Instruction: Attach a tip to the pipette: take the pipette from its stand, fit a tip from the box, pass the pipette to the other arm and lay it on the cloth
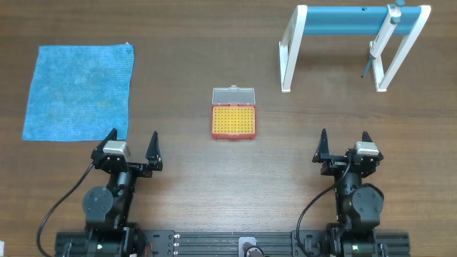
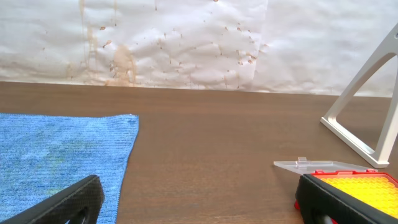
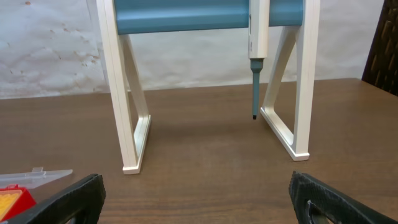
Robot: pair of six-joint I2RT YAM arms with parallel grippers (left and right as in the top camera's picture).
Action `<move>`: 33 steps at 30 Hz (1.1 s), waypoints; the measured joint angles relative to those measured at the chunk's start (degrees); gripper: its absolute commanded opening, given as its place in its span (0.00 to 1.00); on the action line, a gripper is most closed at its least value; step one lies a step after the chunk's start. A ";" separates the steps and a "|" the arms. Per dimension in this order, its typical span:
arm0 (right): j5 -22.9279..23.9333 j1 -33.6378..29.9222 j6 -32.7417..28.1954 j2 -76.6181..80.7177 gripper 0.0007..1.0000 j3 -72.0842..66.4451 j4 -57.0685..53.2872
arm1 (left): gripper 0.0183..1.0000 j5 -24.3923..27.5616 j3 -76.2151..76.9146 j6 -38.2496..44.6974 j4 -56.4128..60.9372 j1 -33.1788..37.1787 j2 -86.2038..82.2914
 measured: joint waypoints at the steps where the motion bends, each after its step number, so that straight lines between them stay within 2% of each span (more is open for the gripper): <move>1: 0.00 0.00 0.00 0.59 0.97 0.00 0.00 | 1.00 0.00 0.00 0.00 0.00 0.00 0.00; 3: 0.00 0.00 0.90 3.32 0.98 0.00 0.20 | 1.00 0.00 0.00 0.00 0.00 0.00 0.00; 6: 0.02 -1.18 2.36 18.23 0.97 3.98 0.55 | 1.00 0.00 0.00 0.00 -0.07 0.00 -0.07; 10: 0.02 -5.86 2.45 37.88 0.98 25.42 -5.44 | 1.00 -0.02 0.04 0.17 -0.07 0.00 -0.17; 13: -0.26 -9.99 -4.44 53.83 0.98 40.15 -9.31 | 1.00 -0.02 0.04 0.17 -0.07 0.00 -0.26; 14: -1.33 -10.58 -7.06 55.98 0.98 42.12 -9.51 | 1.00 -0.04 0.04 0.17 -0.07 0.00 -0.24; 15: -4.52 -12.02 -10.78 59.76 0.98 45.99 -9.01 | 1.00 -0.04 0.04 0.17 -0.07 0.00 -0.26; 17: -10.23 -14.86 -13.84 63.95 0.97 50.10 -8.81 | 1.00 -0.04 0.04 0.17 -0.07 0.00 -0.26; 21: -22.10 -22.21 -15.63 72.85 0.98 53.75 -3.65 | 1.00 -0.04 0.04 0.17 -0.07 0.00 -0.26; 24: -25.00 -23.37 -16.04 78.03 0.98 54.12 3.72 | 1.00 -0.02 0.04 0.17 -0.07 0.00 -0.26; 29: -27.06 -23.37 -16.02 84.87 0.98 54.12 6.49 | 1.00 -0.04 0.04 0.17 -0.07 0.00 -0.26; 33: -27.45 -23.37 -14.45 88.91 0.98 54.14 13.03 | 1.00 -0.02 0.04 0.17 -0.07 0.00 -0.26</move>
